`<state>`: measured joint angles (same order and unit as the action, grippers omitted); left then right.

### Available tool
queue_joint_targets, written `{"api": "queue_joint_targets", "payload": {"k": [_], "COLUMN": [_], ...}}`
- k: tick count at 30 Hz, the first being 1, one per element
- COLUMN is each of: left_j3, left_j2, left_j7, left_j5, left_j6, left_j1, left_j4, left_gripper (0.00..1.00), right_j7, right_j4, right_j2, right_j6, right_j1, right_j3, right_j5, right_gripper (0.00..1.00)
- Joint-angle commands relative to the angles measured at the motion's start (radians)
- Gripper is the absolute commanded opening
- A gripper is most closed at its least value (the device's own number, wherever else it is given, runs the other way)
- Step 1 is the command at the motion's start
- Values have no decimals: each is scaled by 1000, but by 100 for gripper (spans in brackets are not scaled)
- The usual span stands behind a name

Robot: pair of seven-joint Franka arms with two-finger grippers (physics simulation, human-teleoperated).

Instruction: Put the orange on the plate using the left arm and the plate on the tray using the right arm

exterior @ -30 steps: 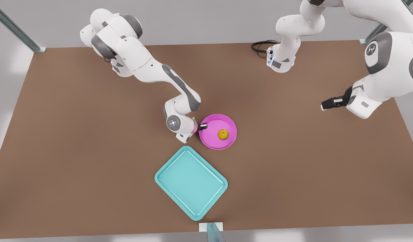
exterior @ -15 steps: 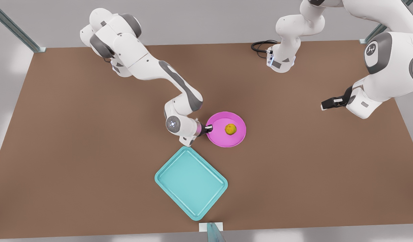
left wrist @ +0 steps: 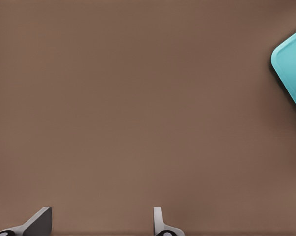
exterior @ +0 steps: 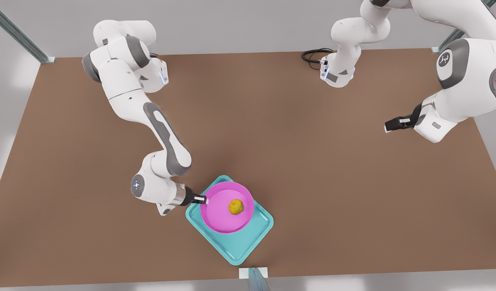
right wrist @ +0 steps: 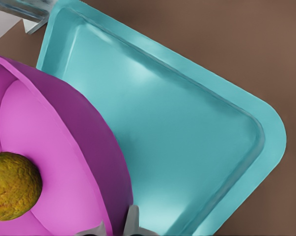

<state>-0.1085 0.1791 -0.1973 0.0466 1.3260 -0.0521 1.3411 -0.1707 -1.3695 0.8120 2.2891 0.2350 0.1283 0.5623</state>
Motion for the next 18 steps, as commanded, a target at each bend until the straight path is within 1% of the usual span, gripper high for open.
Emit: {"api": "queue_joint_targets", "payload": {"k": [1,4,5,6,7,8,10,13,14,15,16,17,18], "left_j3": [0,0,0,0,0,0,0,0,0,0,0,0,1], "left_j2": [-1,-1,-1,-1,-1,-1,0,2,2,3,2,4,3], "left_j7": [4,4,4,4,4,4,4,2,2,9,10,10,7], "left_j5": [-1,-1,-1,-1,-1,-1,-1,1,3,4,6,6,3], "left_j6": [-1,-1,-1,-1,-1,-1,-1,-1,-10,-11,-48,-51,-70], "left_j1": [0,0,0,0,0,0,0,0,0,0,-2,-2,-2], "left_j4": [0,0,0,0,0,0,0,0,0,-19,-28,-39,-37], "left_gripper": [100,100,100,100,100,100,100,100,100,100,100,100,100], "right_j7": [0,27,22,27,25,20,19,25,30,88,244,392,399], "right_j4": [10,10,10,10,9,9,9,0,10,39,150,194,188], "right_j2": [7,13,15,18,19,18,18,-8,-60,-119,-135,-227,-379], "right_j6": [-7,-7,-7,-7,-5,-7,-7,-22,-236,-578,-853,-965,-974], "right_j1": [-10,-23,-20,-20,-17,-16,-16,-22,-42,-75,-86,-105,-100], "right_j3": [1,1,2,4,14,19,59,82,73,73,73,71,37], "right_j5": [-7,-7,-7,-5,-5,-5,-5,-9,-79,-290,-516,-748,-832], "right_gripper": [21,21,33,87,100,100,100,100,100,100,100,100,100]}}
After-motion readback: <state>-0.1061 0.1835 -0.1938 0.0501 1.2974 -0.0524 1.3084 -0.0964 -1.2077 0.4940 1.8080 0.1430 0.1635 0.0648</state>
